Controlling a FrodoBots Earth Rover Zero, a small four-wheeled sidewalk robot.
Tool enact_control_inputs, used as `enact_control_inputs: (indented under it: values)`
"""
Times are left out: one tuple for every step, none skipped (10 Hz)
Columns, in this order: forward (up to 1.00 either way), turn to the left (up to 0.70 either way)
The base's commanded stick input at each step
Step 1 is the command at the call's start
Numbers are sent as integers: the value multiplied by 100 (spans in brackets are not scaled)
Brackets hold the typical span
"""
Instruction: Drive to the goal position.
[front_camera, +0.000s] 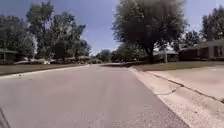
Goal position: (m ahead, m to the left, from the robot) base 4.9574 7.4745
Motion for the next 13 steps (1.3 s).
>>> enact_control_inputs:
  values:
    - [70,0]
    - [70,0]
    - [70,0]
    - [70,0]
    - [70,0]
    - [70,0]
    - [70,0]
    - [70,0]
    - [70,0]
    - [70,0]
    - [70,0]
    - [70,0]
    - [70,0]
